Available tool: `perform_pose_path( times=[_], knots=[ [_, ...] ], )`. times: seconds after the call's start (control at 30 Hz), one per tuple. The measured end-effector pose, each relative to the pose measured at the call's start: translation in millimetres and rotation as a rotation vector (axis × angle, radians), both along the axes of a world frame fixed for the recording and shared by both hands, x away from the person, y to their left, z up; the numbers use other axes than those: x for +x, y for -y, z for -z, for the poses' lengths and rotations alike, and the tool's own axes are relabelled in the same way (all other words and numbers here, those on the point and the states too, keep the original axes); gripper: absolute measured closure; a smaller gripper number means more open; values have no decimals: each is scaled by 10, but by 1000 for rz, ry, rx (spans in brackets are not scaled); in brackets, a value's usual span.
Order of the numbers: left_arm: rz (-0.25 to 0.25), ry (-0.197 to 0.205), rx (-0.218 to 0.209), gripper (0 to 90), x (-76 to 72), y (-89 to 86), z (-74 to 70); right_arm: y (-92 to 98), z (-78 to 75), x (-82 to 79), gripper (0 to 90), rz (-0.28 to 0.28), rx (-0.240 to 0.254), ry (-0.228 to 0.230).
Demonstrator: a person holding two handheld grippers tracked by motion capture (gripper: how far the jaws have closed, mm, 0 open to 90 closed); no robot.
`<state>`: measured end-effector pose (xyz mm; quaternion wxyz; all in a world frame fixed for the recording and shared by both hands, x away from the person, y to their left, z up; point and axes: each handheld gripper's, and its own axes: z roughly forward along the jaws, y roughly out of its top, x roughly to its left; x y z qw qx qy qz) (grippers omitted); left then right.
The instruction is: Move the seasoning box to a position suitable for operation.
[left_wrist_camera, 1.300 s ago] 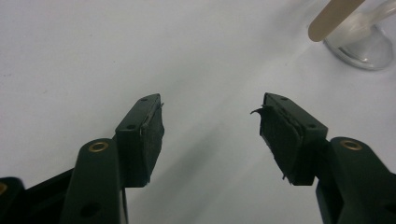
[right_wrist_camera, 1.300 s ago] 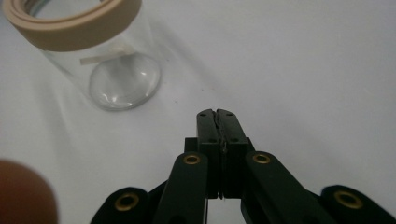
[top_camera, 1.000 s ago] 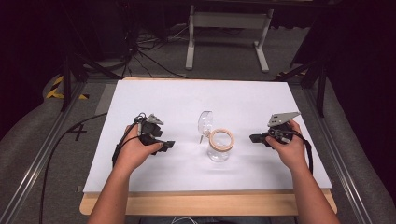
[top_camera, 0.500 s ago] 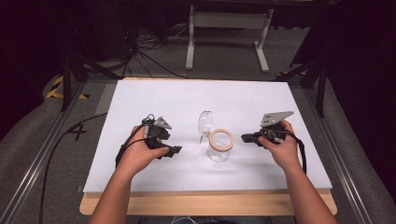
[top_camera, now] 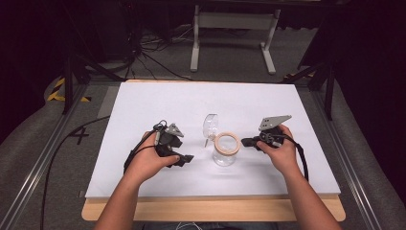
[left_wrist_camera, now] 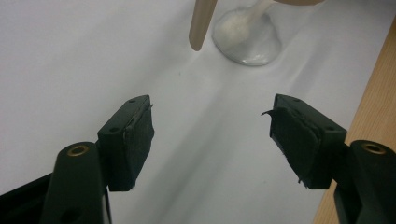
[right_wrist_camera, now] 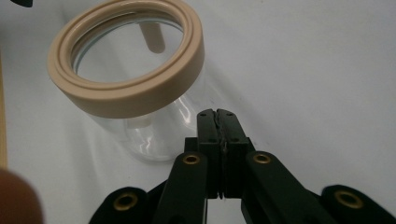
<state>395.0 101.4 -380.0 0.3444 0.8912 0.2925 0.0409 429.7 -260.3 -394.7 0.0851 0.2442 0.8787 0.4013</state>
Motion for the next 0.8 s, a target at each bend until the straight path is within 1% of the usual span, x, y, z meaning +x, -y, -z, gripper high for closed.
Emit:
perform_pose_path(
  times=[0.07, 0.23, 0.27, 0.3, 0.4, 0.47, 0.53, 0.6, 0.67, 0.77, 0.8],
  knots=[
    [-3, -2, -5, 307, 4, -3, 7, -12, 5, -2, 900, 1, -1, -3],
    [-20, -6, -11, 307, 21, -30, 20, -86, 35, -14, 900, -30, -4, -14],
    [-16, -15, -1, 307, 26, -40, 13, -99, 38, -18, 900, -31, -13, -11],
    [-20, -9, -3, 308, 28, -42, 17, -109, 42, -22, 900, -27, -26, -8],
    [-22, -7, -5, 308, 38, -51, 21, -117, 51, -32, 900, -26, -32, -7],
    [-23, -10, -12, 308, 39, -48, 26, -113, 53, -39, 900, -33, -33, -12],
    [-18, -4, -8, 307, 42, -45, 26, -113, 55, -44, 900, -40, -35, -13],
    [-18, -11, -12, 308, 37, -40, 29, -122, 60, -50, 900, -48, -40, -14],
    [-15, -8, -10, 307, 45, -44, 29, -134, 59, -64, 900, -50, -48, -20],
    [-25, -16, -18, 307, 42, -50, 34, -150, 58, -84, 900, -69, -52, -28],
    [-26, -11, -19, 307, 46, -51, 36, -156, 60, -91, 900, -75, -50, -33]
  ],
)
